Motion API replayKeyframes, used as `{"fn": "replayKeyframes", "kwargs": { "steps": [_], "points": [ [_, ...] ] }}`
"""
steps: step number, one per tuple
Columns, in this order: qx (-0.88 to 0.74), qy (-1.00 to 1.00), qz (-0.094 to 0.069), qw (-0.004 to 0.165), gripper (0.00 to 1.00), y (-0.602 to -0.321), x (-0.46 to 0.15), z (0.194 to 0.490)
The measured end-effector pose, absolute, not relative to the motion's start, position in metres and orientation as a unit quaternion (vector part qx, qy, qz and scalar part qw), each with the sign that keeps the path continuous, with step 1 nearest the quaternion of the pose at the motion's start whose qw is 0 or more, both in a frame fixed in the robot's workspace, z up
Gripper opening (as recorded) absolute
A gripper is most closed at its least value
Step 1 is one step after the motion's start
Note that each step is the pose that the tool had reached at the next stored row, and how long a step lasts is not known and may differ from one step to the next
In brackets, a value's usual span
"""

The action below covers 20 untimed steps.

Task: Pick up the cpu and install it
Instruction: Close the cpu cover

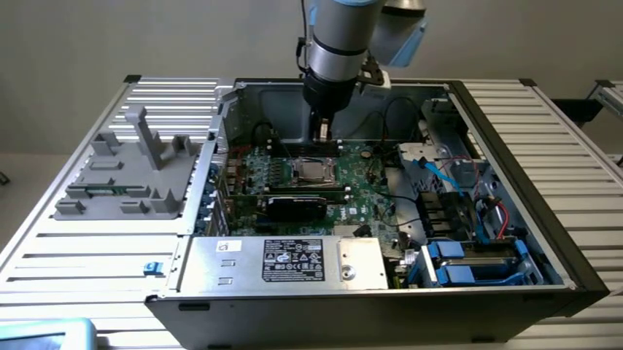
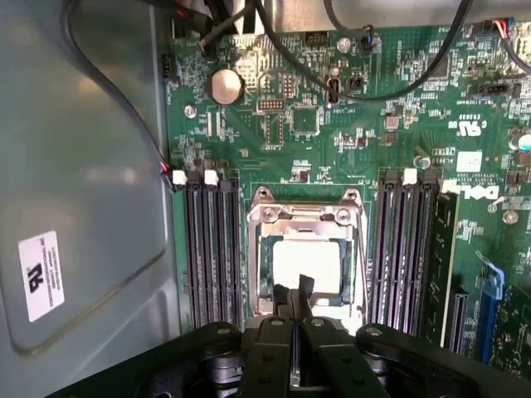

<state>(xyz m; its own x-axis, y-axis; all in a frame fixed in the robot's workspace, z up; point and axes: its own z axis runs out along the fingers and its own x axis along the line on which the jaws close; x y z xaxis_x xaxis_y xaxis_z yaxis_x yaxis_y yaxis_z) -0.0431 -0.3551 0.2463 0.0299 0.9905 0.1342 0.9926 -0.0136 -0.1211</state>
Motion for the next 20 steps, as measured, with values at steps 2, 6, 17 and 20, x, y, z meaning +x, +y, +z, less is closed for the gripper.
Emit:
{"fn": "replayKeyframes", "kwargs": {
  "steps": [2, 6, 17, 20],
  "points": [
    [-0.712, -0.696, -0.006, 0.091, 0.11, -0.355, -0.048, 0.243],
    [-0.712, -0.696, -0.006, 0.091, 0.11, -0.356, -0.057, 0.235],
    [-0.713, -0.696, -0.006, 0.091, 0.11, -0.360, -0.068, 0.215],
    [-0.713, -0.696, -0.006, 0.090, 0.11, -0.360, -0.070, 0.210]
  ]
}}
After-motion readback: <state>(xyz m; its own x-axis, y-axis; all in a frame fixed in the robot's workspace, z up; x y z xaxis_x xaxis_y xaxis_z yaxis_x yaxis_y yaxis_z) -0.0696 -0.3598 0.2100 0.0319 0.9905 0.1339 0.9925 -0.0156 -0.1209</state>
